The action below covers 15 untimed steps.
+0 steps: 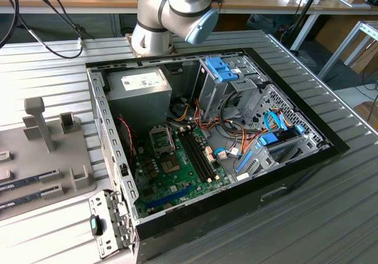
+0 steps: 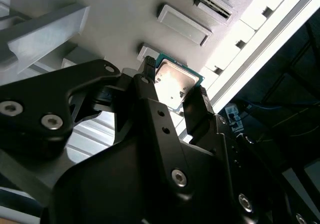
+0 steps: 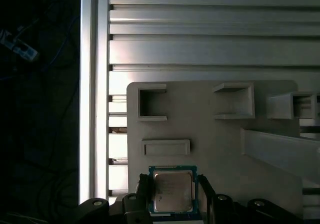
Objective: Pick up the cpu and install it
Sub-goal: 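Pick up the cpu and move it towards the insertion slot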
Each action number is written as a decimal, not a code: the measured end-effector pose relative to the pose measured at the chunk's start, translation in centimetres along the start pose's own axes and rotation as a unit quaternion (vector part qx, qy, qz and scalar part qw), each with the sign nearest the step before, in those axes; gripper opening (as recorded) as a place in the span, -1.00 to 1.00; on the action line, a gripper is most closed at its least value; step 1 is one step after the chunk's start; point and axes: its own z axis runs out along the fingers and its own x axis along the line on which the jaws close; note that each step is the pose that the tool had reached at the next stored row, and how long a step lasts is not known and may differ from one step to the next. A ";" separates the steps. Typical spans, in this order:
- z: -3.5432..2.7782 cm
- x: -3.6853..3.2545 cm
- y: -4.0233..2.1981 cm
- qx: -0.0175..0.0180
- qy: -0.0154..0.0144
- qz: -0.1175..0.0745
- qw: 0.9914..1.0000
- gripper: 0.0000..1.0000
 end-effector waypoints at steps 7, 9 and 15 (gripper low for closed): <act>-0.38 -0.01 0.01 0.000 0.000 0.000 1.000 -0.05; -0.45 -0.01 0.02 0.000 0.000 0.000 1.000 -0.05; -0.63 -0.02 0.02 0.000 0.000 0.000 1.000 -0.05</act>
